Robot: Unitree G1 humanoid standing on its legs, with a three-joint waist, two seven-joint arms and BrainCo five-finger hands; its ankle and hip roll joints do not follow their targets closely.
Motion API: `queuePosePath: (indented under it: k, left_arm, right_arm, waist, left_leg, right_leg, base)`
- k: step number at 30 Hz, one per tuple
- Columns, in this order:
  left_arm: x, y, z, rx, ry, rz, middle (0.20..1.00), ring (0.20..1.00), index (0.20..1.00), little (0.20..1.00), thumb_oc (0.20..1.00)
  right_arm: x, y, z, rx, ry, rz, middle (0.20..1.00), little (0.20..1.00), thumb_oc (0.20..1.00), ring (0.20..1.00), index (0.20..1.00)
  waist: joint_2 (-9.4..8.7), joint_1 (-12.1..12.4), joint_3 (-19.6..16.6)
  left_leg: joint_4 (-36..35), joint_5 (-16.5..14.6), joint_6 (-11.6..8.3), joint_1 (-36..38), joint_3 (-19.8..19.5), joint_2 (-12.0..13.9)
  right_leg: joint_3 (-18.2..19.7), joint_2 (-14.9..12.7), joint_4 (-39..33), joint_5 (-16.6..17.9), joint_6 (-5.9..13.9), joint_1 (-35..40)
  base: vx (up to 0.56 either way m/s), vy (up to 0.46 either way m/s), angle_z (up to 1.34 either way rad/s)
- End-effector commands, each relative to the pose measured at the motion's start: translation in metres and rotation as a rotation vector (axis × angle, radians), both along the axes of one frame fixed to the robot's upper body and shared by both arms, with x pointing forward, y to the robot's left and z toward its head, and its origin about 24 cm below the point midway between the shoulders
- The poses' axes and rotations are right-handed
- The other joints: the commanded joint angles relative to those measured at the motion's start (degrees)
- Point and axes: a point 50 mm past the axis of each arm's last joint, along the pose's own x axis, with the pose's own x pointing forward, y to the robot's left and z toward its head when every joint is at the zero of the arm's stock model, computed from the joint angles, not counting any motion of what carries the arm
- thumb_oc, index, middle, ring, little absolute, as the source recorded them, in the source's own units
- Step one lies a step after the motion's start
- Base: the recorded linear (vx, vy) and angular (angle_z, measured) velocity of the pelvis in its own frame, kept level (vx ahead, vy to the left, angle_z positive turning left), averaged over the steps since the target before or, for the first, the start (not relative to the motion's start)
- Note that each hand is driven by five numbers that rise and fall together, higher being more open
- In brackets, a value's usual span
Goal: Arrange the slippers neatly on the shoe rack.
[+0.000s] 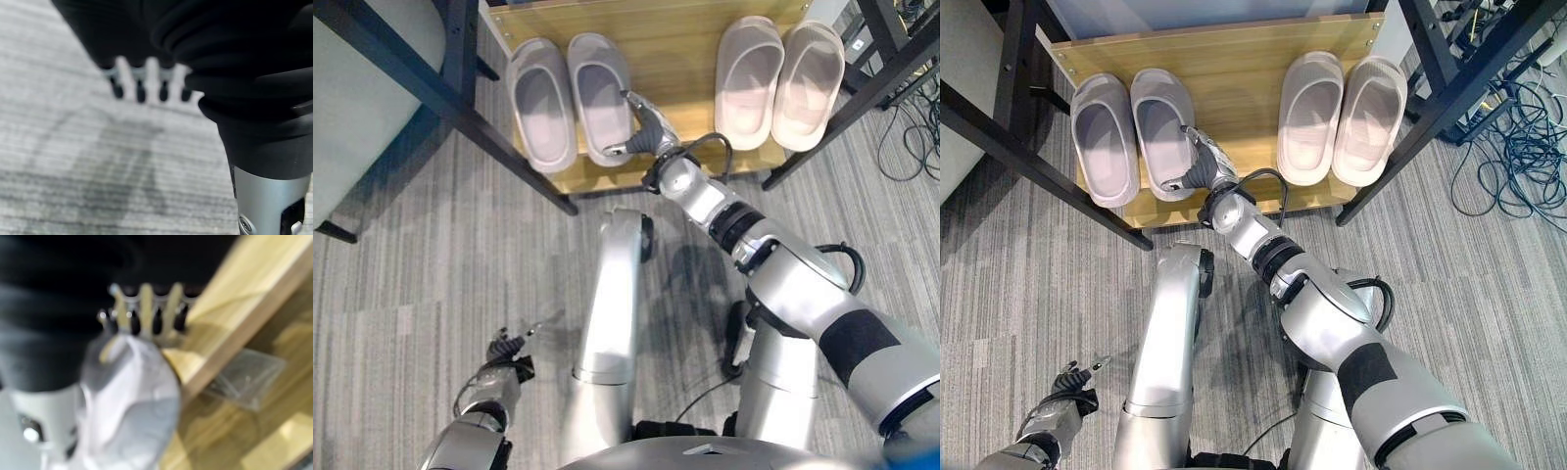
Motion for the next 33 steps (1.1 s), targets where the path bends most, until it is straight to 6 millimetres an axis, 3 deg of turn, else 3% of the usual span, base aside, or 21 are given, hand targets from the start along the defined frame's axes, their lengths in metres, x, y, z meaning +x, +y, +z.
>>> queuePosePath:
  k: [1,4,6,7,9,10,11,13,14,17,18,19,20,21,22,23,27,33]
  left_arm:
    - [-0.003,0.000,-0.002,0.095,0.079,-0.130,1.000,1.000,1.000,1.000,1.000]
    - [0.000,-0.002,0.000,0.118,0.074,-0.142,1.000,1.000,1.000,1.000,1.000]
    - [0.019,-0.001,0.012,0.134,-0.001,-0.141,1.000,1.000,1.000,1.000,1.000]
    - [0.019,-0.001,0.012,0.134,-0.001,-0.141,1.000,1.000,1.000,1.000,1.000]
    - [0.033,-0.015,0.017,0.153,-0.056,-0.238,1.000,1.000,1.000,1.000,1.000]
    - [0.033,-0.015,0.017,0.153,-0.055,-0.238,1.000,1.000,1.000,1.000,1.000]
    - [0.031,-0.025,0.013,0.154,-0.062,-0.310,1.000,1.000,1.000,1.000,1.000]
    - [0.018,-0.035,0.004,0.154,-0.026,-0.379,1.000,1.000,1.000,1.000,1.000]
    - [0.012,-0.041,-0.001,0.129,-0.019,-0.392,1.000,1.000,1.000,1.000,1.000]
    - [-0.003,-0.042,-0.010,0.064,0.016,-0.373,1.000,1.000,1.000,1.000,1.000]
    - [-0.022,-0.058,-0.017,0.058,0.011,-0.447,1.000,1.000,1.000,1.000,1.000]
    - [-0.022,-0.058,-0.018,0.057,0.011,-0.447,1.000,1.000,1.000,1.000,1.000]
    - [-0.037,-0.071,-0.030,0.046,0.096,-0.510,1.000,1.000,1.000,1.000,1.000]
    - [-0.053,-0.077,-0.042,0.045,0.235,-0.607,1.000,1.000,1.000,1.000,1.000]
    - [-0.057,-0.075,-0.044,0.065,0.276,-0.641,1.000,1.000,1.000,1.000,1.000]
    - [-0.056,-0.082,-0.044,0.111,0.281,-0.752,1.000,1.000,1.000,1.000,1.000]
    - [-0.051,-0.105,-0.042,0.143,0.232,-0.971,1.000,1.000,1.000,1.000,1.000]
    - [-0.068,-0.126,-0.044,0.095,0.219,-1.176,1.000,1.000,1.000,1.000,1.000]
  right_arm:
    - [-0.006,0.012,0.005,0.047,-0.031,0.001,1.000,1.000,1.000,1.000,1.000]
    - [-0.009,0.006,-0.002,0.072,-0.048,0.002,1.000,1.000,1.000,1.000,1.000]
    - [-0.017,-0.001,-0.008,0.074,-0.103,0.048,1.000,1.000,1.000,1.000,1.000]
    - [-0.017,-0.001,-0.008,0.074,-0.103,0.048,1.000,1.000,1.000,1.000,1.000]
    - [-0.030,-0.023,-0.031,0.073,-0.116,0.092,1.000,1.000,1.000,1.000,1.000]
    - [-0.030,-0.023,-0.032,0.072,-0.115,0.092,1.000,1.000,1.000,1.000,1.000]
    - [-0.049,-0.044,-0.073,0.046,-0.045,0.110,1.000,1.000,1.000,1.000,1.000]
    - [-0.065,-0.063,-0.106,0.037,0.040,0.107,1.000,1.000,1.000,1.000,1.000]
    - [-0.076,-0.082,-0.130,0.017,0.114,0.076,1.000,1.000,1.000,1.000,1.000]
    - [-0.101,-0.128,-0.178,-0.065,0.274,-0.008,1.000,1.000,1.000,1.000,1.000]
    - [-0.113,-0.149,-0.197,-0.055,0.345,-0.076,1.000,1.000,1.000,1.000,1.000]
    - [-0.113,-0.149,-0.197,-0.055,0.345,-0.077,1.000,1.000,1.000,1.000,1.000]
    - [-0.115,-0.152,-0.205,-0.055,0.379,-0.091,1.000,1.000,1.000,1.000,1.000]
    - [-0.144,-0.169,-0.238,-0.017,0.527,-0.152,1.000,1.000,1.000,1.000,1.000]
    - [-0.158,-0.178,-0.253,-0.037,0.596,-0.182,1.000,1.000,1.000,1.000,1.000]
    - [-0.190,-0.200,-0.283,-0.037,0.750,-0.294,1.000,1.000,1.000,1.000,1.000]
    - [-0.236,-0.225,-0.316,0.015,0.953,-0.481,1.000,1.000,1.000,1.000,1.000]
    - [-0.273,-0.234,-0.335,-0.062,1.099,-0.510,1.000,1.000,1.000,1.000,1.000]
  waist:
    - [-0.15,2.28,0.10]
    - [0.40,2.22,-2.43]
    - [0.49,1.67,-5.00]
    - [0.50,1.66,-4.99]
    - [0.39,0.59,-8.41]
    - [0.49,0.57,-8.33]
    - [0.46,-0.30,-8.94]
    - [-0.16,-1.06,-9.44]
    - [-0.39,-1.82,-9.80]
    - [-1.52,-3.05,-11.13]
    - [-1.72,-2.28,-11.44]
    - [-1.69,-2.33,-11.43]
    - [-2.21,-2.74,-12.16]
    - [-3.88,-3.86,-14.33]
    - [-4.36,-4.28,-15.70]
    - [-4.23,-5.20,-17.90]
    - [-2.85,-6.03,-22.25]
    - [-1.76,-5.72,-25.63]
  left_leg:
    - [3.71,-8.37,5.15,4.99,0.41,-0.67]
    - [1.17,-7.53,5.45,5.08,0.14,-0.70]
    - [-7.04,-5.44,5.72,7.70,1.17,0.47]
    - [-7.05,-5.44,5.72,7.72,1.16,0.47]
    - [-23.10,0.06,6.49,14.97,2.84,2.86]
    - [-23.37,0.17,6.51,15.27,2.82,2.85]
    - [-36.45,5.19,7.27,24.62,3.69,4.90]
    - [-46.76,9.26,7.11,32.14,4.80,6.31]
    - [-54.52,11.78,6.83,37.37,5.44,6.21]
    - [-70.38,18.03,5.52,48.70,6.88,6.17]
    - [-77.25,20.72,5.17,53.53,6.58,6.44]
    - [-77.49,20.93,5.17,53.64,6.54,6.41]
    - [-84.11,24.15,5.43,56.88,6.73,6.22]
    - [-94.70,27.67,4.31,64.28,8.12,6.28]
    - [-99.85,28.65,3.76,68.01,8.95,6.42]
    - [-107.68,31.11,3.16,73.76,10.20,6.40]
    - [-122.17,35.74,2.46,84.73,12.32,6.37]
    - [-131.74,38.32,2.24,93.04,13.25,6.80]
  right_leg:
    - [9.38,-1.42,1.91,8.43,-4.33,6.12]
    - [8.37,-1.77,-1.18,9.29,-3.54,6.92]
    - [6.25,-3.93,-9.63,10.31,-3.47,9.66]
    - [6.24,-3.93,-9.65,10.32,-3.47,9.69]
    - [1.99,-6.38,-25.33,11.96,-3.68,16.21]
    - [1.85,-6.42,-25.62,12.09,-3.73,16.55]
    - [-2.20,-7.64,-39.69,14.66,-3.36,24.49]
    - [-4.73,-8.43,-50.37,17.10,-2.73,31.31]
    - [-5.81,-8.37,-56.64,20.35,-1.14,36.52]
    - [-10.50,-8.34,-73.88,23.27,0.05,46.65]
    - [-12.87,-8.72,-78.88,25.92,1.27,51.54]
    - [-12.97,-8.74,-79.10,26.09,1.25,51.69]
    - [-14.80,-8.59,-84.73,29.81,1.99,54.13]
    - [-17.09,-7.70,-95.53,34.56,3.52,61.27]
    - [-17.59,-7.16,-100.16,36.15,4.09,64.95]
    - [-18.55,-6.40,-108.47,40.24,5.28,69.86]
    - [-18.84,-4.08,-121.93,44.92,6.38,78.05]
    - [-19.22,-2.18,-130.49,46.50,6.79,85.28]
  base:
    - [0.01,0.036,0.00]
    - [0.02,0.039,-0.01]
    - [0.02,0.031,0.06]
    - [-0.02,0.032,0.21]
    - [-0.01,0.055,0.24]
    - [-0.02,0.131,-0.05]
    - [-0.02,0.124,-0.21]
    - [0.00,0.106,-0.13]
    - [0.02,0.065,-0.04]
    - [0.08,0.034,-0.13]
    - [0.05,0.012,-0.02]
    - [0.00,0.005,-0.10]
    - [0.06,-0.012,-0.25]
    - [0.12,-0.033,-0.34]
    - [0.21,-0.047,0.06]
    - [0.16,-0.021,-0.02]
    - [0.14,-0.035,-0.24]
    - [0.09,-0.081,-0.16]
